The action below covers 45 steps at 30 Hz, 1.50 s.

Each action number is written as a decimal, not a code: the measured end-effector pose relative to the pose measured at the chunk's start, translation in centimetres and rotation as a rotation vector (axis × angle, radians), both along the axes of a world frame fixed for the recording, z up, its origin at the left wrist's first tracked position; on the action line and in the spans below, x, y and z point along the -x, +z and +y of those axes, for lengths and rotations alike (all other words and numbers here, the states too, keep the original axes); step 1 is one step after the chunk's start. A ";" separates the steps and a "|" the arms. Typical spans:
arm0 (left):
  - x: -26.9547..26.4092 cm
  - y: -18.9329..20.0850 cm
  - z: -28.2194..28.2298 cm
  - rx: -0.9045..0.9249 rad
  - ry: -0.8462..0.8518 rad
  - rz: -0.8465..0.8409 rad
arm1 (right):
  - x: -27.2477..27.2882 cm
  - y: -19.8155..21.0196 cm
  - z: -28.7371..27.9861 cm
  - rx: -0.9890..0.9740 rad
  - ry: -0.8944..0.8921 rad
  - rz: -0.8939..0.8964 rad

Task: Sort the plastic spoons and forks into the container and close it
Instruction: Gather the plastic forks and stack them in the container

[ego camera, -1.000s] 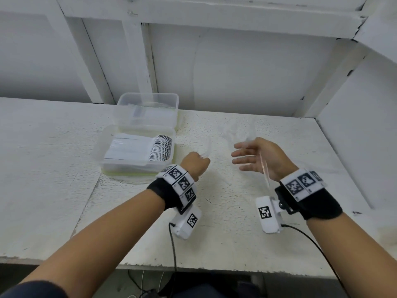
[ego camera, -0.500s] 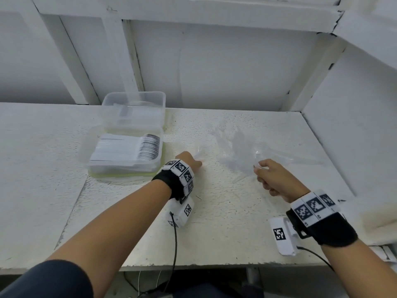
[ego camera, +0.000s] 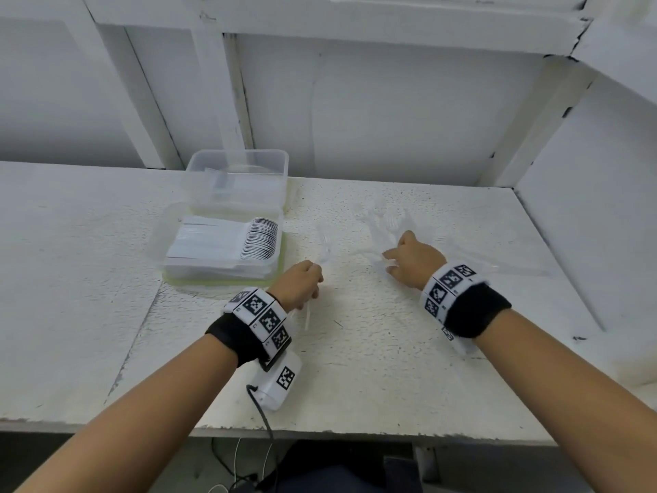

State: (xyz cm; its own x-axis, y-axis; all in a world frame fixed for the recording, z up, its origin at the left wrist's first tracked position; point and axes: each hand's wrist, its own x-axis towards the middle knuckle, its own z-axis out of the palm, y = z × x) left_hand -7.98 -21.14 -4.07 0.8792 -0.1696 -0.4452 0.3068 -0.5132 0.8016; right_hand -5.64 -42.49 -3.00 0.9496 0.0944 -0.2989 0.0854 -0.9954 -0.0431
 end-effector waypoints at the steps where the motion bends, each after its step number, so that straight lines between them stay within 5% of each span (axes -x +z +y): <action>1: 0.2 0.1 0.2 0.014 0.010 -0.003 | -0.3 -0.2 0.1 0.024 0.012 0.006; 9: 1.2 0.5 1.5 0.295 0.157 0.048 | -0.2 0.4 0.4 -0.187 0.116 -0.169; 15: 1.0 1.0 1.7 0.425 0.199 0.091 | 1.4 5.6 2.8 -0.720 0.064 -0.408; 21: 1.9 1.5 2.0 0.510 0.216 0.112 | 2.6 9.2 5.9 -1.273 -0.113 -0.452; 32: 3.0 2.0 4.5 0.519 0.238 0.005 | 3.8 4.3 5.7 -1.556 -0.626 -0.436; 35: 3.1 2.1 5.2 0.398 0.139 -0.007 | 3.7 3.3 5.6 -1.434 -0.666 -0.415; 37: 3.2 2.2 5.6 0.342 0.126 -0.012 | 3.7 3.2 5.4 -1.147 -0.580 -0.431; 41: 3.1 2.5 6.4 0.318 0.165 -0.015 | 4.2 1.4 5.0 -0.343 -0.160 -0.598; 45: 2.9 2.6 6.7 0.302 0.118 0.009 | 4.9 0.0 5.9 -0.033 0.263 -0.648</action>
